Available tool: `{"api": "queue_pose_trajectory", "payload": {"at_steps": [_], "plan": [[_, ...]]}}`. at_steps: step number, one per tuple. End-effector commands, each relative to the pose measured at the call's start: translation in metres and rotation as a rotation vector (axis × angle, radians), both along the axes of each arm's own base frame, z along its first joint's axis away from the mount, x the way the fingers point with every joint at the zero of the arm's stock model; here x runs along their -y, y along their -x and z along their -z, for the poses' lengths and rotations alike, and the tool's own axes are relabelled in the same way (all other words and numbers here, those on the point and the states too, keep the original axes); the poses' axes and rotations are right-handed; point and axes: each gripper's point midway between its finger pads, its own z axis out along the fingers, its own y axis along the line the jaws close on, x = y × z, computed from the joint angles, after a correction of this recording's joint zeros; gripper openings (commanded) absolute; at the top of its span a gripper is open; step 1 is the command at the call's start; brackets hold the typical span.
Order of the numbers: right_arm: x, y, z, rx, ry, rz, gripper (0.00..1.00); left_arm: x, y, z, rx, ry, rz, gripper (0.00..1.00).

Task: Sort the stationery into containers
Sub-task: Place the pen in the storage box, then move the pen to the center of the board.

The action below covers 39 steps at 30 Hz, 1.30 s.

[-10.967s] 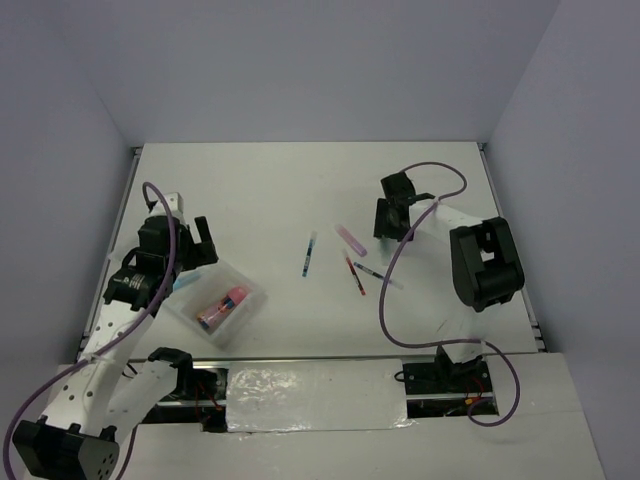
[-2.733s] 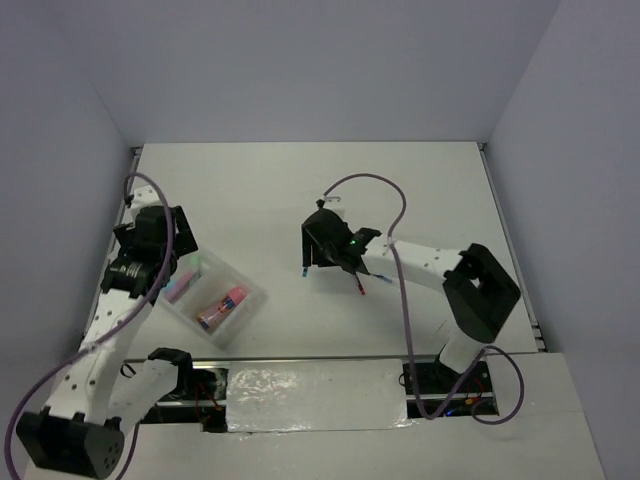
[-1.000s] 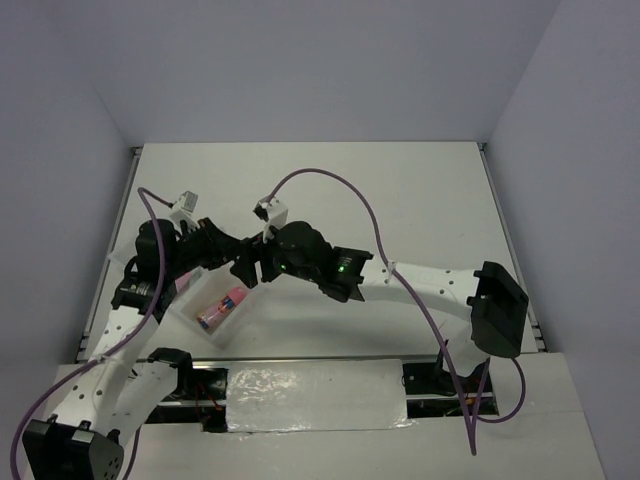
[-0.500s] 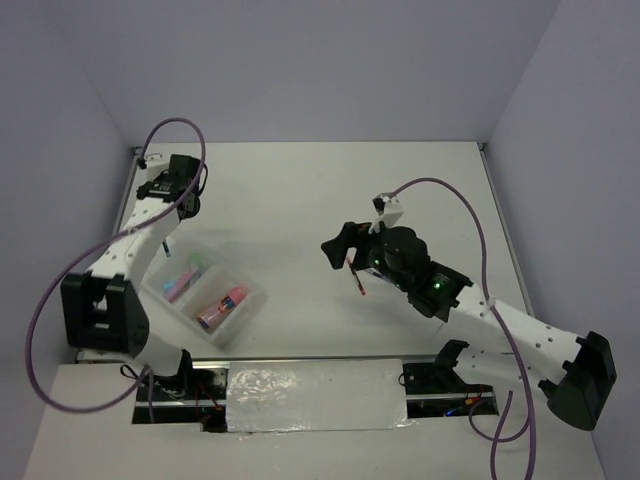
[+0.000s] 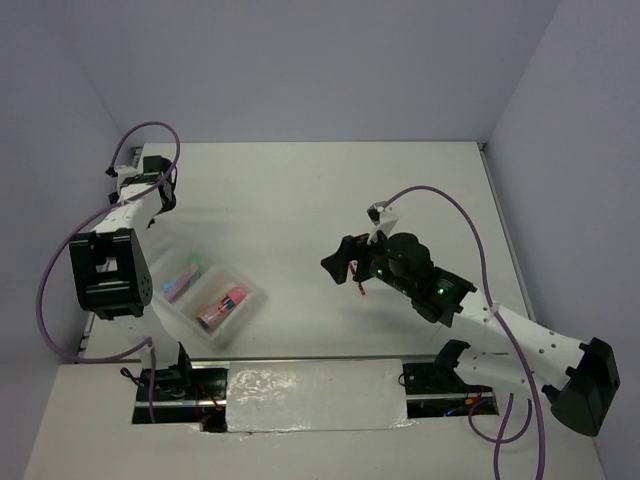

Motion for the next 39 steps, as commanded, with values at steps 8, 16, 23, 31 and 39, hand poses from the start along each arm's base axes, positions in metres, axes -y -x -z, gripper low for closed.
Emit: {"api": "queue_pose_trajectory", "payload": {"at_steps": [8,16,23,31,39], "plan": [[-0.016,-0.001,0.006,-0.03,0.0,-0.061,0.89,0.0,-0.013,-0.015,0.08,-0.023,0.043,0.18],[-0.01,0.006,-0.003,-0.029,-0.008,-0.059,0.89,0.002,-0.004,0.004,0.046,-0.013,0.029,0.31],[-0.003,0.008,-0.016,-0.008,-0.005,-0.05,0.89,0.002,0.002,0.005,0.063,-0.006,0.02,0.65],[0.01,0.003,-0.003,-0.02,0.075,0.001,0.89,0.016,-0.009,-0.018,0.19,0.079,0.101,0.75],[0.053,-0.013,0.032,-0.092,0.322,0.19,0.92,0.073,-0.009,-0.104,0.499,0.115,0.339,0.86]]}}
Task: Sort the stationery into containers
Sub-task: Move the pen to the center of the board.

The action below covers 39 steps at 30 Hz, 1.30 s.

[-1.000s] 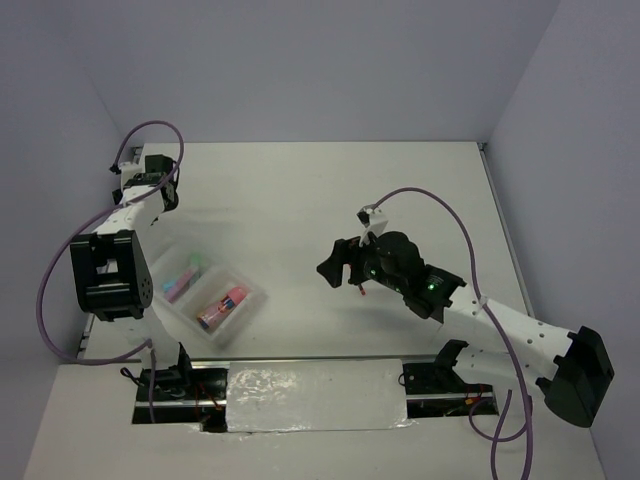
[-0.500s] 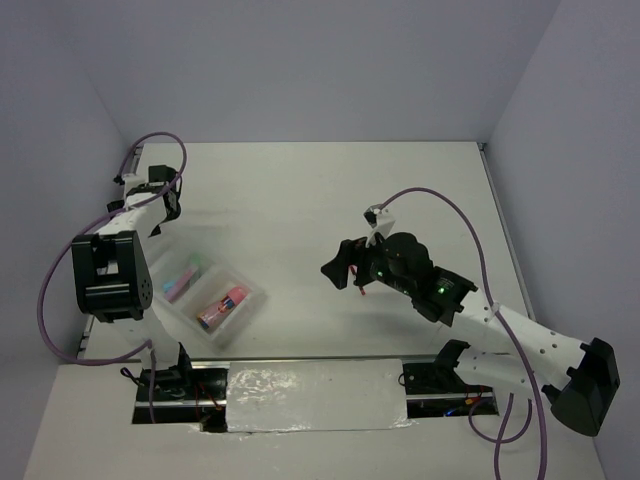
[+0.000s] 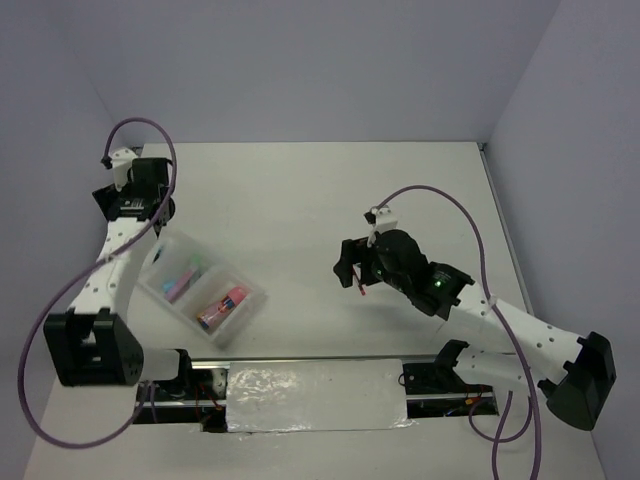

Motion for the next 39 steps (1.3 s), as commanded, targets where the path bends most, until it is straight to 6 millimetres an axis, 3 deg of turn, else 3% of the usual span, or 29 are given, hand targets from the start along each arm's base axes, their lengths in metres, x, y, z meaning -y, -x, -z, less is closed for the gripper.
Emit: {"api": "queue_pose_trajectory", "payload": {"at_steps": [1,3,5,6,9,12,16,23,34,39], "plan": [[0.038,-0.015,0.022,-0.048,0.229,0.148,0.92,0.044,-0.006,-0.044,0.181,0.034,0.194,0.89],[0.048,-0.02,0.036,-0.094,0.299,0.18,0.87,0.06,0.004,-0.059,0.256,0.078,0.295,0.99],[0.053,-0.019,0.06,-0.161,0.373,0.186,0.76,0.079,0.009,-0.059,0.283,0.146,0.395,0.99],[0.053,-0.02,0.067,-0.177,0.387,0.186,0.65,0.083,0.021,-0.06,0.305,0.159,0.423,0.99],[0.046,-0.033,0.087,-0.209,0.387,0.145,0.49,0.109,0.038,-0.048,0.374,0.231,0.563,0.99],[0.049,-0.048,0.104,-0.252,0.418,0.165,0.42,0.117,0.056,-0.043,0.423,0.248,0.609,0.99],[0.042,-0.059,0.122,-0.301,0.425,0.148,0.4,0.113,0.066,-0.05,0.465,0.231,0.594,0.99],[0.029,-0.061,0.15,-0.372,0.422,0.115,0.39,0.121,0.062,-0.044,0.439,0.262,0.63,0.99],[0.022,-0.06,0.152,-0.377,0.383,0.108,0.4,0.125,0.061,-0.041,0.432,0.274,0.65,0.99],[0.011,-0.063,0.132,-0.338,0.313,0.11,0.4,0.128,0.06,-0.04,0.426,0.283,0.665,0.99]]}}
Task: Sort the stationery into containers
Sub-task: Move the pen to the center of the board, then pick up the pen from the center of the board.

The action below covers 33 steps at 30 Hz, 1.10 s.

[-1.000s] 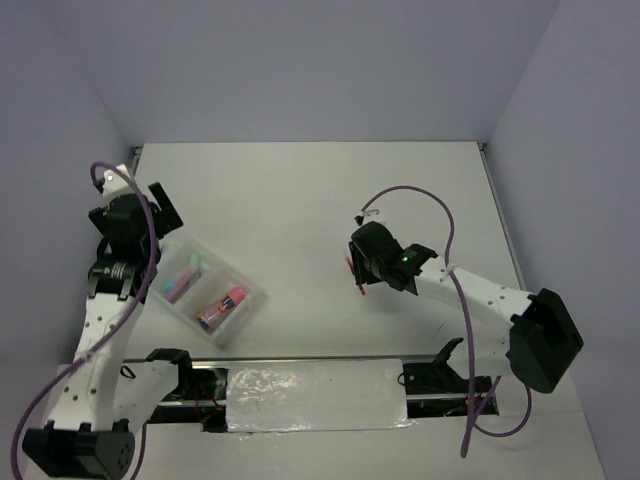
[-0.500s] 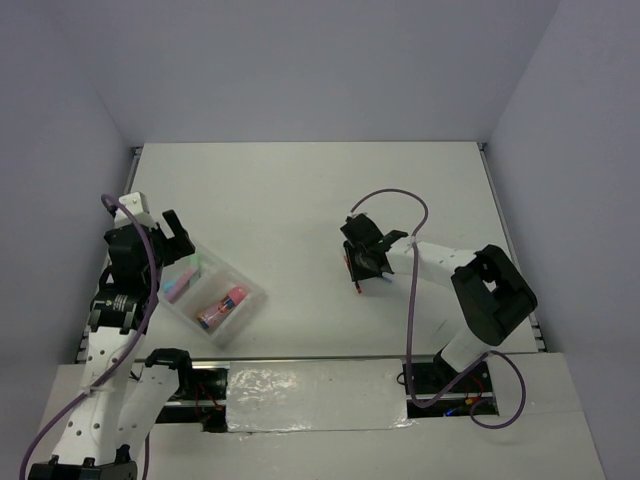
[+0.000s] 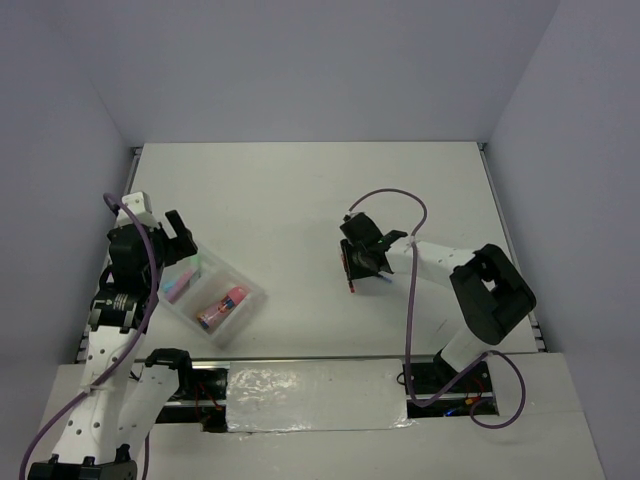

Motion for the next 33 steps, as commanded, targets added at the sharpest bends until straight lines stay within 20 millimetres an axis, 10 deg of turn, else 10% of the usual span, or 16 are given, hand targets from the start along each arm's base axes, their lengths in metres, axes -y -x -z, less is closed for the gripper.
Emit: {"api": "queue_pose_trajectory", "payload": {"at_steps": [1,7,20,25,30,33], "plan": [[-0.016,-0.011,-0.028,0.083,-0.078,0.012,0.4,0.004,-0.007,-0.014,0.05,0.002,0.028,0.99],[-0.027,-0.011,-0.043,0.111,-0.096,0.008,0.4,0.007,-0.007,-0.013,0.05,0.004,0.043,0.99],[-0.015,-0.013,0.004,0.022,0.049,0.073,0.38,0.009,-0.008,-0.012,0.045,0.007,0.055,0.99],[-0.029,-0.001,0.014,-0.022,0.017,0.008,0.06,0.018,-0.01,-0.008,0.033,0.034,0.101,0.99],[-0.093,0.023,-0.018,0.004,-0.162,-0.197,0.0,0.088,-0.018,0.003,-0.012,0.244,0.43,0.99],[-0.153,0.041,-0.079,0.115,-0.383,-0.337,0.0,0.135,-0.006,0.004,0.004,0.495,0.622,0.99]]}}
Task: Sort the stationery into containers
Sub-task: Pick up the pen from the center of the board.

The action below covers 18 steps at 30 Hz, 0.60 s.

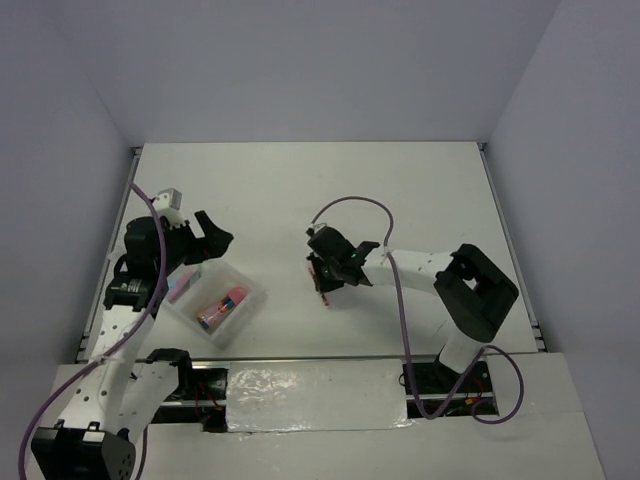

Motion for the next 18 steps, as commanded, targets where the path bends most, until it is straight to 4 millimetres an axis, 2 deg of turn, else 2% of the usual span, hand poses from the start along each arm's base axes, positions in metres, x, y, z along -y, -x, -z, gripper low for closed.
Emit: {"api": "queue_pose_trajectory", "payload": {"at_steps": [1,2,4,5,6,8,9,13,16,17,18], "plan": [[-0.091,0.02,-0.095,0.139,-0.355,-0.199,0.0,0.072,0.017,-0.02,0.05,0.362,0.303,0.99],[-0.1,0.023,-0.109,0.158,-0.397,-0.207,0.0,0.078,0.026,-0.003,0.032,0.427,0.311,0.99],[-0.115,0.023,-0.138,0.165,-0.452,-0.137,0.0,0.088,0.032,-0.006,0.038,0.542,0.301,0.99],[-0.12,0.023,-0.145,0.164,-0.47,-0.124,0.0,0.09,0.034,-0.005,0.054,0.557,0.3,0.99],[-0.13,0.022,-0.163,0.178,-0.528,-0.112,0.0,0.092,0.035,-0.005,0.048,0.573,0.287,0.99],[-0.145,0.029,-0.176,0.183,-0.573,-0.116,0.0,0.093,0.037,-0.005,0.039,0.581,0.274,0.99],[-0.153,0.027,-0.193,0.203,-0.608,-0.123,0.0,0.093,0.037,-0.006,0.041,0.586,0.272,0.99],[-0.183,0.041,-0.21,0.196,-0.627,-0.195,0.0,0.094,0.035,-0.013,0.064,0.604,0.278,0.98],[-0.196,0.051,-0.219,0.206,-0.641,-0.238,0.0,0.095,0.033,-0.009,0.051,0.618,0.268,0.87],[-0.198,0.053,-0.224,0.213,-0.656,-0.243,0.0,0.095,0.032,-0.007,0.048,0.615,0.268,0.7],[-0.198,0.053,-0.227,0.22,-0.661,-0.244,0.0,0.095,0.032,-0.003,0.037,0.614,0.266,0.6]]}}
